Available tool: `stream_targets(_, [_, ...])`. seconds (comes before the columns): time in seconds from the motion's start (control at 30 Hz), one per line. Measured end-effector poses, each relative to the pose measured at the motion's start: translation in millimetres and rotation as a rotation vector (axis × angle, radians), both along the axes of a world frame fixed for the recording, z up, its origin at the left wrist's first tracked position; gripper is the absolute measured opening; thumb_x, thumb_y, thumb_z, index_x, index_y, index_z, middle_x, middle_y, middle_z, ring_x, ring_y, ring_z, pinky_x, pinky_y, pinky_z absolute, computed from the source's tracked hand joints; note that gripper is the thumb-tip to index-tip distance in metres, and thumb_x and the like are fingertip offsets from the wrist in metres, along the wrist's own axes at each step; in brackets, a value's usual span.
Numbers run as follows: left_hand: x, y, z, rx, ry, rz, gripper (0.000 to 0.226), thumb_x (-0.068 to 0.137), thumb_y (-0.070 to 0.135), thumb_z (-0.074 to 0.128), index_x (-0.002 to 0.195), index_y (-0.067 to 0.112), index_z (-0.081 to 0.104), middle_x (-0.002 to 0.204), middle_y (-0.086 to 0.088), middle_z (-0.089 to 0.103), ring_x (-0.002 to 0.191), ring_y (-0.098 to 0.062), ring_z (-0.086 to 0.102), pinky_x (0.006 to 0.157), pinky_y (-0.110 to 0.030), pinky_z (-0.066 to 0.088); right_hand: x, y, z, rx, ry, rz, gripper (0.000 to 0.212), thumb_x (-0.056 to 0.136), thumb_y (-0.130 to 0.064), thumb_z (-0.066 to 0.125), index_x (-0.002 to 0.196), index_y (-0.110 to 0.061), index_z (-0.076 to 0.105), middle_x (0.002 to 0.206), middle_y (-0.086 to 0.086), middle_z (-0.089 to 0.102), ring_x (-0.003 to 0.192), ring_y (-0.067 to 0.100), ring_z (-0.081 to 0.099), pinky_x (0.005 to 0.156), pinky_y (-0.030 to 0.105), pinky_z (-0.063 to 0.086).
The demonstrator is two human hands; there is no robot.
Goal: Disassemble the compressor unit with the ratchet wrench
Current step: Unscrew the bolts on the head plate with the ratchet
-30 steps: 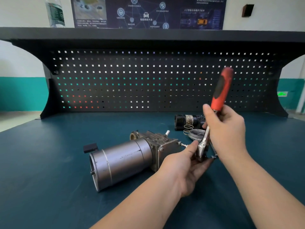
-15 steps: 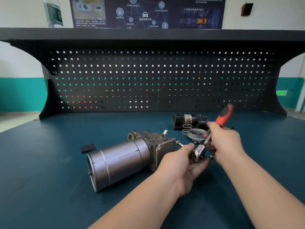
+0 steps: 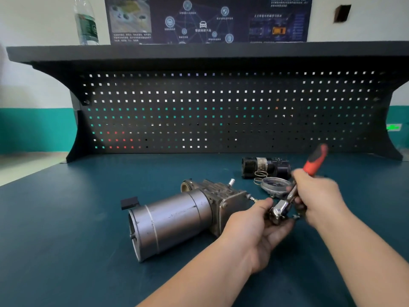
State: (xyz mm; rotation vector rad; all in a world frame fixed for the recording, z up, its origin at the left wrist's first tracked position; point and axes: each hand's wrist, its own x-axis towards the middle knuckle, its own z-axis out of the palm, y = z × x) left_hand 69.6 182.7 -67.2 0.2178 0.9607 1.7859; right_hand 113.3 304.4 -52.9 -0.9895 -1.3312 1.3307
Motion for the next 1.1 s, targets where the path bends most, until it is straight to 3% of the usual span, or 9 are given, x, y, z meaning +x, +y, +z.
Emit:
stream_targets(0.1, [0,2,1,-0.002,-0.007,0.002,0.014,0.091,0.009,0.058,0.090,-0.005,0.059,0.062,-0.015,0.066,0.058,-0.026,0.065,0.049,-0.029,0.057,-2,6,-6,-0.069,-0.111,0.063,0.025,0.089,-0.016,0.053,0.068,-0.003,0.056,0.047,0.007,0.051,0.030,0.013,0.038,0.034,0.016,0.027])
stream_targets(0.27, [2,-1,3,0.008,0.001,0.005,0.025,0.088,0.011,0.063,0.102,-0.010,0.064,0.076,-0.017,0.069,0.055,-0.026,0.068,0.048,-0.027,0.056,7,-28,16,0.701,0.012,-0.035,0.028,0.088,-0.031,0.060,0.064,-0.017,0.055,0.051,-0.007,0.060,0.040,0.002,0.051,0.038,0.011,0.034])
stream_targets(0.4, [-1,-5,3,0.017,-0.012,-0.025,0.023,0.089,0.013,0.063,0.098,-0.007,0.067,0.088,-0.017,0.072,0.061,-0.024,0.071,0.054,-0.030,0.058,4,-48,13,1.013,0.004,0.075,0.031,0.088,-0.038,0.057,0.065,-0.018,0.049,0.058,-0.002,0.049,0.051,0.013,0.042,0.050,0.020,0.033])
stream_targets(0.53, [0,-4,4,0.013,0.009,-0.004,0.020,0.090,0.010,0.060,0.097,-0.008,0.063,0.080,-0.019,0.069,0.057,-0.025,0.069,0.054,-0.032,0.059,2,-38,12,0.798,0.004,-0.094,0.031,0.090,-0.032,0.060,0.064,-0.018,0.052,0.054,-0.003,0.056,0.047,0.008,0.047,0.046,0.016,0.034])
stream_targets(0.67, [1,-3,5,0.010,-0.007,-0.010,0.017,0.091,0.010,0.059,0.091,-0.007,0.059,0.063,-0.018,0.066,0.051,-0.028,0.067,0.045,-0.029,0.056,4,-15,9,0.157,0.047,-0.083,0.028,0.090,-0.033,0.060,0.077,-0.008,0.060,0.054,0.002,0.061,0.027,0.002,0.042,0.036,0.019,0.033])
stream_targets(0.73, [1,-2,6,0.005,-0.011,-0.005,0.017,0.091,0.010,0.058,0.092,-0.007,0.058,0.064,-0.018,0.065,0.050,-0.027,0.066,0.045,-0.030,0.056,4,-12,9,-0.008,0.109,-0.030,0.031,0.091,-0.036,0.059,0.074,-0.010,0.057,0.049,0.001,0.060,0.024,0.005,0.036,0.038,0.020,0.030])
stream_targets(0.83, [2,-1,6,-0.001,-0.015,0.012,0.018,0.092,0.009,0.057,0.095,-0.008,0.059,0.070,-0.018,0.063,0.048,-0.027,0.066,0.046,-0.030,0.056,5,-23,16,0.332,0.155,-0.011,0.026,0.093,-0.032,0.059,0.074,-0.014,0.056,0.044,-0.005,0.058,0.030,0.001,0.045,0.034,0.015,0.034])
stream_targets(0.97, [-1,-4,6,0.020,-0.018,-0.015,0.021,0.089,0.011,0.062,0.099,-0.007,0.065,0.091,-0.019,0.068,0.059,-0.025,0.069,0.053,-0.031,0.058,7,-47,20,0.902,0.113,0.110,0.024,0.086,-0.043,0.059,0.076,-0.022,0.052,0.060,-0.004,0.061,0.048,0.009,0.056,0.049,0.019,0.044])
stream_targets(1.1, [-1,-3,4,0.014,-0.006,-0.022,0.020,0.090,0.009,0.060,0.098,-0.009,0.065,0.098,-0.022,0.068,0.065,-0.026,0.069,0.055,-0.032,0.059,4,-43,17,0.883,0.093,0.056,0.025,0.087,-0.044,0.058,0.075,-0.023,0.053,0.058,-0.005,0.061,0.048,0.007,0.057,0.050,0.017,0.043])
